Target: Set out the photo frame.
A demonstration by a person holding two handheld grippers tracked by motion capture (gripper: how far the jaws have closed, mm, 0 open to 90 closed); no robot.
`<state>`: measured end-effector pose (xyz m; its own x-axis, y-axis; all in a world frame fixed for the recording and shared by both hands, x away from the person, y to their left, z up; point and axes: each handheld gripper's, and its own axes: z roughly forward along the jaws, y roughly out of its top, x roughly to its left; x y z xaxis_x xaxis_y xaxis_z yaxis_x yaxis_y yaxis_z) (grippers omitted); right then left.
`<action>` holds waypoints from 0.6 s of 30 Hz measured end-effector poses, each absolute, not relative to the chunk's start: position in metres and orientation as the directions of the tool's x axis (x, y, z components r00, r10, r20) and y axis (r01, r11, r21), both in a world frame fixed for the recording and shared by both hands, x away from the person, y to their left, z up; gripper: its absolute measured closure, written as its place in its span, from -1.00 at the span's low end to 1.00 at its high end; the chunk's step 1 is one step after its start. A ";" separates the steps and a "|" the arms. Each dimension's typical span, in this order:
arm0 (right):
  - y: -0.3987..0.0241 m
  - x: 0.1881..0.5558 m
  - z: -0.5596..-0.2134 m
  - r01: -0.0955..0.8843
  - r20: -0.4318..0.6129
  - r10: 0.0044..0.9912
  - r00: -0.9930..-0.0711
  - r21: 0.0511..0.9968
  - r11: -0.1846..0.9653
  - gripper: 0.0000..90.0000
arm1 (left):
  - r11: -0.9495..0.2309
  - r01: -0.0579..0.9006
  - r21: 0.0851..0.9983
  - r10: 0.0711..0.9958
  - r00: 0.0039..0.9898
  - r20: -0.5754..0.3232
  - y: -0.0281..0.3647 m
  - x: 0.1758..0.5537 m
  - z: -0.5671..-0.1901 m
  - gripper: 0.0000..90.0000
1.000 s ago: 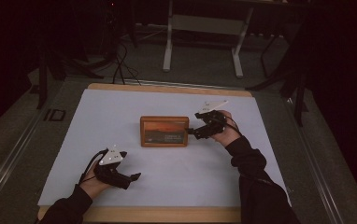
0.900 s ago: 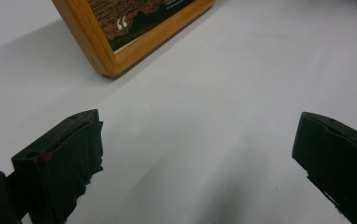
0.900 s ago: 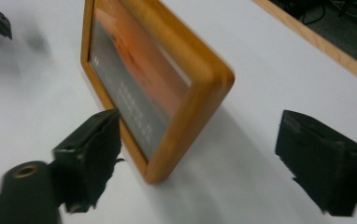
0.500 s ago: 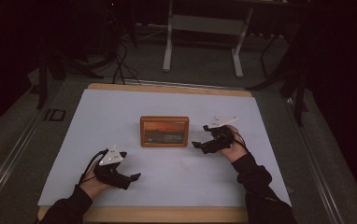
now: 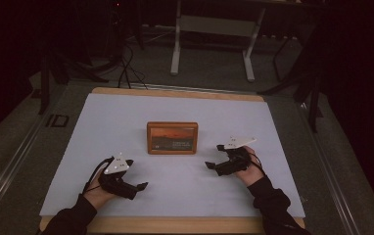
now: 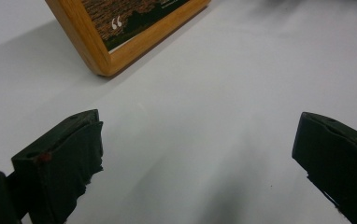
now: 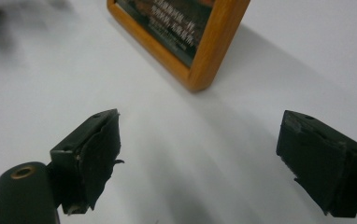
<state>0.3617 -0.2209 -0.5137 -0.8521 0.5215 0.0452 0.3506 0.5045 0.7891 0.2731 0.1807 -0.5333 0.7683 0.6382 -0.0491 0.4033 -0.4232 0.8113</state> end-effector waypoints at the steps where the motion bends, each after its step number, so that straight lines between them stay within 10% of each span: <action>1: -0.222 0.359 -0.514 0.348 0.043 0.522 -0.852 0.792 0.502 -0.70 | -0.423 0.403 0.812 0.638 0.768 -0.049 0.181 0.273 -0.533 -0.95; 18: -0.254 0.316 -0.521 0.358 0.058 0.543 -0.838 0.809 0.466 -0.71 | -0.428 0.399 0.810 0.638 0.769 -0.042 0.182 0.272 -0.533 -0.95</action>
<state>0.3161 -0.2538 -0.5207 -0.8377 0.5430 0.0581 0.3579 0.4657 0.8093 0.2716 0.1818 -0.5328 0.7692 0.6377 -0.0421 0.3995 -0.4284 0.8105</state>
